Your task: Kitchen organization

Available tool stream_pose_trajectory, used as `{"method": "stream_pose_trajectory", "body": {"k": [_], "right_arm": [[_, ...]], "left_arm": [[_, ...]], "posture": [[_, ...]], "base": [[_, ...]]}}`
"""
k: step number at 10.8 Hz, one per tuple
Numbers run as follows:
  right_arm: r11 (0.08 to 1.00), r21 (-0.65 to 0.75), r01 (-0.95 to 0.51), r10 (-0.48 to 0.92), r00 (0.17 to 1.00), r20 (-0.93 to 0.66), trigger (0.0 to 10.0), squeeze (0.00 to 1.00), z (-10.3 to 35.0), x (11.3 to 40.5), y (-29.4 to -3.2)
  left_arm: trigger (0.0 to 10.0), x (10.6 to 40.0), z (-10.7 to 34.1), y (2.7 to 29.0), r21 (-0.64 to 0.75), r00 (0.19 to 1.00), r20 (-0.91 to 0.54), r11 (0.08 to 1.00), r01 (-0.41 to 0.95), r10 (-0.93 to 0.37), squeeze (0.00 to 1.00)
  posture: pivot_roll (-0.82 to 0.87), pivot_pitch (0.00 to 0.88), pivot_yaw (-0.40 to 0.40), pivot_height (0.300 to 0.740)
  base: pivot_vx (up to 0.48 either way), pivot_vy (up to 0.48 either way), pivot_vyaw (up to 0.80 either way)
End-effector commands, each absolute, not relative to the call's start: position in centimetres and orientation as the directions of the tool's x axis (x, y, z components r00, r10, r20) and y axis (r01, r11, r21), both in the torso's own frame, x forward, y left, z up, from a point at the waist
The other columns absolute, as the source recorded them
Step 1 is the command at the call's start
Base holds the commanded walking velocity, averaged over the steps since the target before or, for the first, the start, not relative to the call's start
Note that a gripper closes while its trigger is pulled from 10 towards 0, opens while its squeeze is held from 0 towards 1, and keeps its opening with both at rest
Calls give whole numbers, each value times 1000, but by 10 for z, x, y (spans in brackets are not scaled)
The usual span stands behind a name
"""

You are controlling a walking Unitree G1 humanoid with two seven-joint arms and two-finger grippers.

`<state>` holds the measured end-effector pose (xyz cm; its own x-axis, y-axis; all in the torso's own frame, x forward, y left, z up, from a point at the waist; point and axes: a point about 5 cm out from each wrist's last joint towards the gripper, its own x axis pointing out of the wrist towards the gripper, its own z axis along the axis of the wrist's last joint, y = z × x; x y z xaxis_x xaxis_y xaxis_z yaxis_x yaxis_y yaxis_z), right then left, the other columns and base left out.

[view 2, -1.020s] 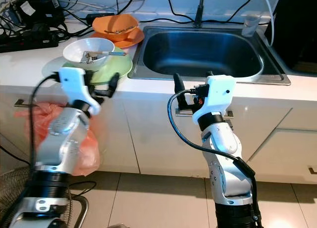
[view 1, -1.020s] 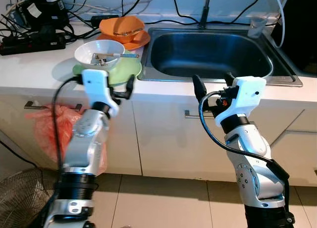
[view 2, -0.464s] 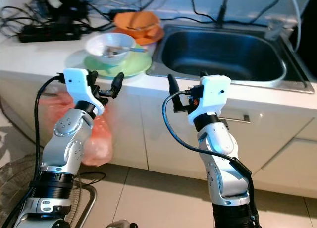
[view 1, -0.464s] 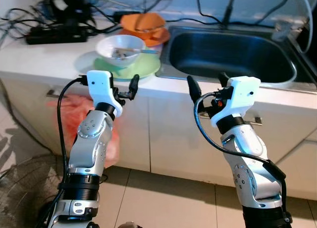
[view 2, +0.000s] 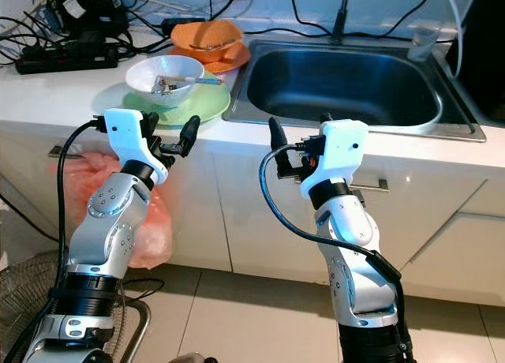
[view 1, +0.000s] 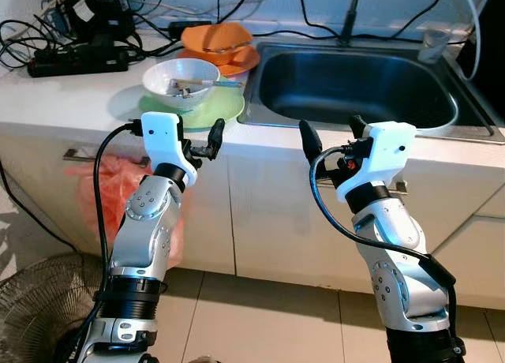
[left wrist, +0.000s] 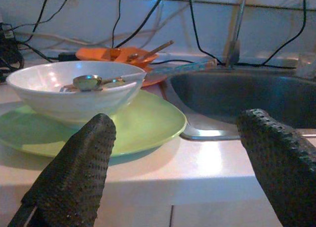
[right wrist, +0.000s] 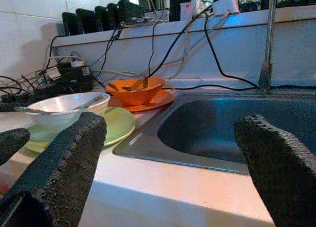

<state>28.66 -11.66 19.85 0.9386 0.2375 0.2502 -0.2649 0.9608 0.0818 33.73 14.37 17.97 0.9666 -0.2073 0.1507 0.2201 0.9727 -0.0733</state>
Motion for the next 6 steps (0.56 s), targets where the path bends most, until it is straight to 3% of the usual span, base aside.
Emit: {"method": "stream_pose_trajectory", "body": {"k": [1, 5, 6], "right_arm": [[963, 75, -259, 231, 935, 268, 10000, 0, 203, 288, -117], [963, 75, -260, 231, 935, 268, 10000, 0, 202, 288, -117], [963, 75, -260, 232, 935, 267, 10000, 0, 202, 288, -116]], "left_arm": [[10000, 338, 184, 142, -65, 963, 165, 972, 225, -212, 0], [10000, 339, 184, 144, -62, 965, 160, 974, 218, -206, 0], [10000, 339, 183, 144, -65, 967, 157, 975, 214, -202, 0]], "posture": [[66, 36, 38, 740], [67, 35, 40, 740], [67, 33, 41, 740]], "base": [[0, -356, 0], [0, -391, 0], [0, 0, 0]]}}
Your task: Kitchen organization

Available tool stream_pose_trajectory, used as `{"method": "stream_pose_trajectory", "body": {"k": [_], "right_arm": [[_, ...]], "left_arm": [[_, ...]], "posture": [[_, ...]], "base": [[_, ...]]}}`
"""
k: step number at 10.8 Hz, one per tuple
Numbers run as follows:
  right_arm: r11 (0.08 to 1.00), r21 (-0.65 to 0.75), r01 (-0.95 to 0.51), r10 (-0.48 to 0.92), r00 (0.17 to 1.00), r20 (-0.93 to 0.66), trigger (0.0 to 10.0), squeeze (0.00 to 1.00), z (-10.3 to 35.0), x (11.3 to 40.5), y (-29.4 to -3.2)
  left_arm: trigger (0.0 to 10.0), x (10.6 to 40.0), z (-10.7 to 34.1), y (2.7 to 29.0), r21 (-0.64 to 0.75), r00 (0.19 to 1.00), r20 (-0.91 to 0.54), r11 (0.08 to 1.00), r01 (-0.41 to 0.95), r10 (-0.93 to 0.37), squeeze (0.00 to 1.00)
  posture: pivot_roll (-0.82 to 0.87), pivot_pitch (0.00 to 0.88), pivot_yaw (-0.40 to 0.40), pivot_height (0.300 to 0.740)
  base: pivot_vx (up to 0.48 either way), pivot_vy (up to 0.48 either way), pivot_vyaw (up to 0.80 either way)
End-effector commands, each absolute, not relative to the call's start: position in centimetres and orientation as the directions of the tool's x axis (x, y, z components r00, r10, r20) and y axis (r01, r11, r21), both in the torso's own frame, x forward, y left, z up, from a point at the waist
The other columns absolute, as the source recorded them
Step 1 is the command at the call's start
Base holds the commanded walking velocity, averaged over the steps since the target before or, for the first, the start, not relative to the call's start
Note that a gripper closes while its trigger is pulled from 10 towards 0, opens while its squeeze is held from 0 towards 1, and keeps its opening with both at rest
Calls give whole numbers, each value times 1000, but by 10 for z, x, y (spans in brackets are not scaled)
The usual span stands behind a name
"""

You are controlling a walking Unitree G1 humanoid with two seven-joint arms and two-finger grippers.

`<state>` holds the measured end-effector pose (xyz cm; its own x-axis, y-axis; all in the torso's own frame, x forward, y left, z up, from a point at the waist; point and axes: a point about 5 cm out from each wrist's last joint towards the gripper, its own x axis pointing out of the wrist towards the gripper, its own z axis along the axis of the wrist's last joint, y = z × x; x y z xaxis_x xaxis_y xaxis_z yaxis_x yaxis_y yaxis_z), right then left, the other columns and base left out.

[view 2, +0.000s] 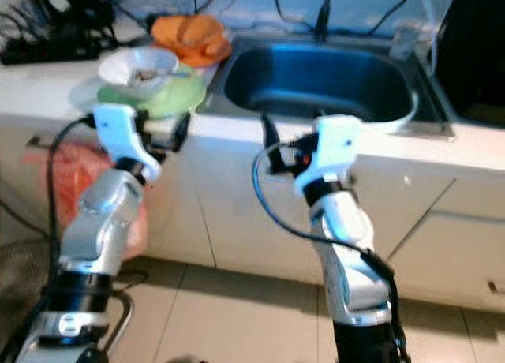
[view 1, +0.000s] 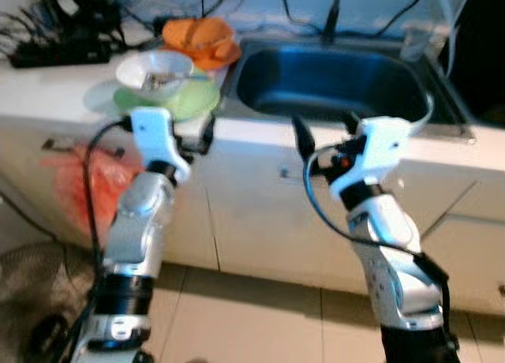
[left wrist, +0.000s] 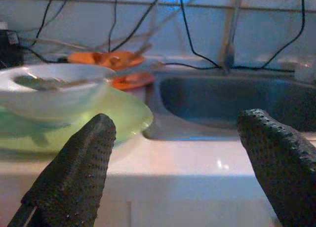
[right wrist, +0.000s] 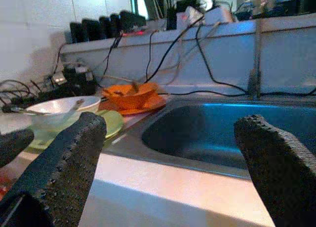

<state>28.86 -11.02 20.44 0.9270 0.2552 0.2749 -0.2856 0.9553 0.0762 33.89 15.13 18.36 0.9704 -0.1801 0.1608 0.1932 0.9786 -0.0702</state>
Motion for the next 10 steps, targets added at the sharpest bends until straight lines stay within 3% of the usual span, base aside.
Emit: {"method": "stream_pose_trajectory", "body": {"k": [1, 7, 10], "right_arm": [[962, 74, -261, 233, 935, 267, 10000, 0, 202, 288, -116], [957, 54, -285, 258, 922, 289, 10000, 0, 205, 287, -115], [957, 55, -284, 256, 921, 292, 10000, 0, 205, 289, -114]], "left_arm": [[10000, 339, 183, 144, -69, 967, 157, 974, 214, -201, 0], [10000, 339, 197, 150, -90, 963, 204, 976, 198, -177, 0], [10000, 339, 195, 149, -87, 963, 199, 976, 201, -181, 0]], "posture": [[67, 31, 41, 740], [67, 19, 44, 740], [67, 16, 44, 740]], "base": [[0, 0, 0], [0, 0, 0], [315, 0, 0]]}}
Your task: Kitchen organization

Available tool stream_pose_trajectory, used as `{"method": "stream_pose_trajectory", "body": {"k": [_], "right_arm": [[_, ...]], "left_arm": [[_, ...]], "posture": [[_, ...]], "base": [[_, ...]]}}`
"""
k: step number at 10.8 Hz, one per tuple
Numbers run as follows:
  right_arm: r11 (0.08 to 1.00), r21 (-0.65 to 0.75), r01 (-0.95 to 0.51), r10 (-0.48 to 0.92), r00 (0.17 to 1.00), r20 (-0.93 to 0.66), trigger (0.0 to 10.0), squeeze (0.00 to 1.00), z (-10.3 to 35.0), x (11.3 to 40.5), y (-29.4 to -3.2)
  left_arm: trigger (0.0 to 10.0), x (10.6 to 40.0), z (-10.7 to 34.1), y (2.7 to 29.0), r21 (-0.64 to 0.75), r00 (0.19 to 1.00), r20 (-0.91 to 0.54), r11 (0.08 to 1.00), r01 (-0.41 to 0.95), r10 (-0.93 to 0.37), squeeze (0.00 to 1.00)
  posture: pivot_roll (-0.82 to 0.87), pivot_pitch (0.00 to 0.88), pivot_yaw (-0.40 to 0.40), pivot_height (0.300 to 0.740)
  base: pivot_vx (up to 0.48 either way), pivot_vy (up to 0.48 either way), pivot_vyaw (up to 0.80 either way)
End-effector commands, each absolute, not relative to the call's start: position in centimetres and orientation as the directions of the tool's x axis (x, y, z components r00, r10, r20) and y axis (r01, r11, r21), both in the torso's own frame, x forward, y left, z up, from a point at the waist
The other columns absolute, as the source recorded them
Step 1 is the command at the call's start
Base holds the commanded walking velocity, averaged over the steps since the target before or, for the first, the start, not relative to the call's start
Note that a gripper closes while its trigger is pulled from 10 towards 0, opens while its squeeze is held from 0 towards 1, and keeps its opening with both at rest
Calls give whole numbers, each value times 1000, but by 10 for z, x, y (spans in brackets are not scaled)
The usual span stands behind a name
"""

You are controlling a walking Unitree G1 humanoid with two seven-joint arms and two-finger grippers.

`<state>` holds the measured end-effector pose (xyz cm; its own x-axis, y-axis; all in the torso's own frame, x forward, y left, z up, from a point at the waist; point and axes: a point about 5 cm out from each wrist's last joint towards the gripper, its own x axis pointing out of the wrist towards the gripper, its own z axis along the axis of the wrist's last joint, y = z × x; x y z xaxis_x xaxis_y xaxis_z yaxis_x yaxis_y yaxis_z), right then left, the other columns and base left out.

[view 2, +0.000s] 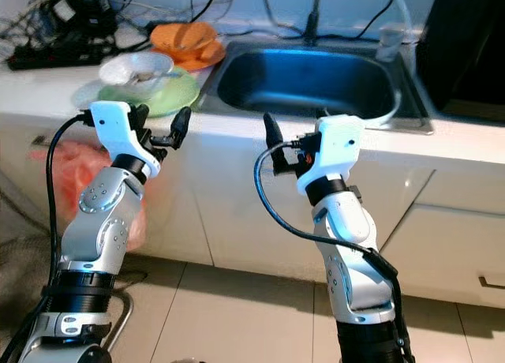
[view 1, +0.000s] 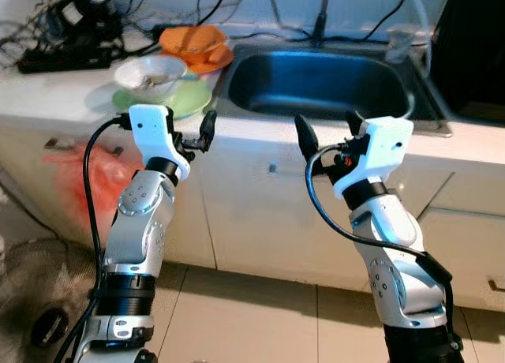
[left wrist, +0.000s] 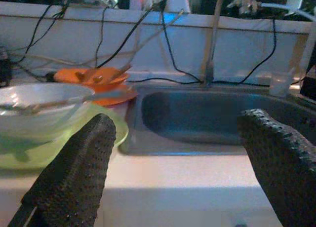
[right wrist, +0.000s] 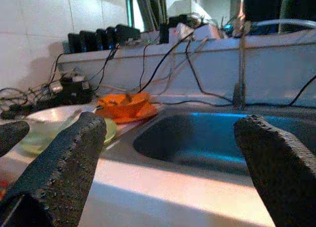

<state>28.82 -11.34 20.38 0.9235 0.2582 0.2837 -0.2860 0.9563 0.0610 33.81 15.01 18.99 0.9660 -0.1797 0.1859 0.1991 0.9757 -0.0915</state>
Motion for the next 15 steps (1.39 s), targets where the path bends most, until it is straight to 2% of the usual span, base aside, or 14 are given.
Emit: {"method": "stream_pose_trajectory", "body": {"k": [1, 4, 12, 15], "right_arm": [[957, 55, -283, 256, 921, 293, 10000, 0, 205, 289, -114], [956, 41, -291, 259, 899, 353, 10000, 0, 219, 287, -114], [955, 26, -297, 268, 892, 365, 10000, 0, 221, 288, -112], [954, 22, -299, 271, 892, 361, 10000, 0, 220, 288, -112]], "left_arm": [[10000, 339, 195, 149, -88, 963, 200, 975, 202, -181, 0], [10000, 338, 210, 146, -74, 949, 255, 974, 213, -188, 0], [10000, 339, 215, 146, -69, 944, 281, 977, 202, -176, 0], [10000, 338, 215, 146, -72, 945, 282, 979, 192, -164, 0]], "posture": [[66, 17, 44, 740], [67, 17, 42, 740], [68, 12, 37, 740], [69, 12, 36, 740]], "base": [[341, 0, 0], [381, 0, 0], [472, 0, 0], [0, 0, 0]]}}
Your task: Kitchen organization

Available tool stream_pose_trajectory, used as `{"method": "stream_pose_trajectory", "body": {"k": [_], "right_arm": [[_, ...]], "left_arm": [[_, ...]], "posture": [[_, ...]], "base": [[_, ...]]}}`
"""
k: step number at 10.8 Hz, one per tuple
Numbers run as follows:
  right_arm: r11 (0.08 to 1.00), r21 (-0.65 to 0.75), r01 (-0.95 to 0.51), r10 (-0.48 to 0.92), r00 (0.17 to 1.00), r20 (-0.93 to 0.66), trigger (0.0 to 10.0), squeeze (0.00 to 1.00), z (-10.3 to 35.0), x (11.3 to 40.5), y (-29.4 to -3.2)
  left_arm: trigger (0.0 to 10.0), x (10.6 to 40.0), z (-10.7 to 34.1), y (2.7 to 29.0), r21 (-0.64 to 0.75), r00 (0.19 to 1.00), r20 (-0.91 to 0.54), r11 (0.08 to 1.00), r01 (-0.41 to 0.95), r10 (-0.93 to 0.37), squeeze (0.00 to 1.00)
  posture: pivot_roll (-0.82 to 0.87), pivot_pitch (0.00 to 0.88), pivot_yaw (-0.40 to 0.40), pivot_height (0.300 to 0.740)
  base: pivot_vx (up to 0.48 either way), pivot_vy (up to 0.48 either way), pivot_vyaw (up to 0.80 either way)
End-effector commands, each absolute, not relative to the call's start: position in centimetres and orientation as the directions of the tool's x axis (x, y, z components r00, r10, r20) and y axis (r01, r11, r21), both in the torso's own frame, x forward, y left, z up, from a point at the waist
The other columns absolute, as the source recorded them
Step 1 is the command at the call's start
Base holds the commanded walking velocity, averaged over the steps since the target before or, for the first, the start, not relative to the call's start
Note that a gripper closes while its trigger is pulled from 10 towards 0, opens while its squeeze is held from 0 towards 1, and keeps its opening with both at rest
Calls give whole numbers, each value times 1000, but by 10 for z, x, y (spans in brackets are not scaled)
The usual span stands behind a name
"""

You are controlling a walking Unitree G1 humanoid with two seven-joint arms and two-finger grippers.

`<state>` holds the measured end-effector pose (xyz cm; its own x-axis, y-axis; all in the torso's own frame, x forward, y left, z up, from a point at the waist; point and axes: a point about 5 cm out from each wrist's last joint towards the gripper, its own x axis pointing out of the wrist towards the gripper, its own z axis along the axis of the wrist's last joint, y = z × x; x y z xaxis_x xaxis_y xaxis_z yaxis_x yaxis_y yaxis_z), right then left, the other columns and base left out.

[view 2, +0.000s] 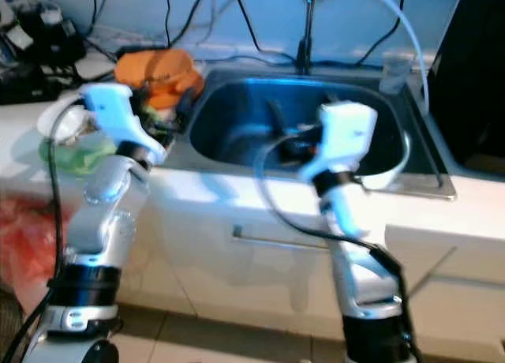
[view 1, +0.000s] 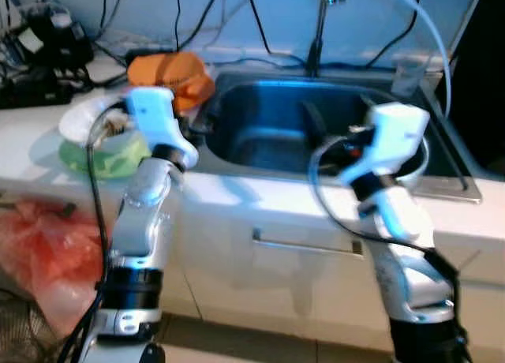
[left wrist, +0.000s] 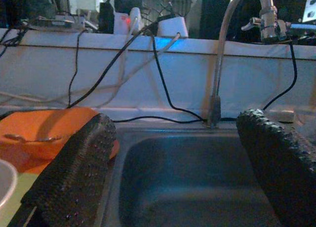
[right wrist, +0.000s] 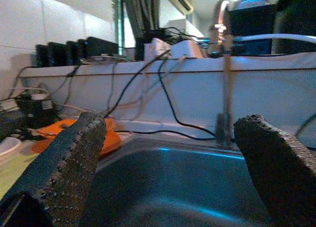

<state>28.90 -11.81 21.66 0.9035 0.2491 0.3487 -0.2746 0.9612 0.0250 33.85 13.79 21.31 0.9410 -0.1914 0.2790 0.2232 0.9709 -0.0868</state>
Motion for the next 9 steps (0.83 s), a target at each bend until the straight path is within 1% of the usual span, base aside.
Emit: {"method": "stream_pose_trajectory", "body": {"k": [1, 4, 7, 9], "right_arm": [[954, 22, -299, 271, 893, 360, 10000, 0, 219, 288, -112], [953, 23, -303, 275, 893, 356, 10000, 0, 218, 288, -112], [951, 28, -308, 278, 892, 356, 10000, 0, 218, 289, -110], [950, 42, -310, 276, 895, 350, 10000, 0, 218, 288, -109]], "left_arm": [[10000, 338, 215, 147, -71, 946, 282, 979, 189, -162, 0], [10000, 337, 215, 152, -69, 957, 275, 991, 117, -94, 0], [10000, 338, 205, 151, -126, 971, 225, 986, 109, -79, 0], [10000, 342, 205, 156, -129, 975, 217, 988, 83, -54, 0]], "posture": [[69, 13, 35, 740], [72, 14, 34, 740], [74, 9, 37, 740], [71, 10, 39, 740]], "base": [[0, 0, 0], [0, 0, 0], [0, 0, 0], [0, 0, 0]]}}
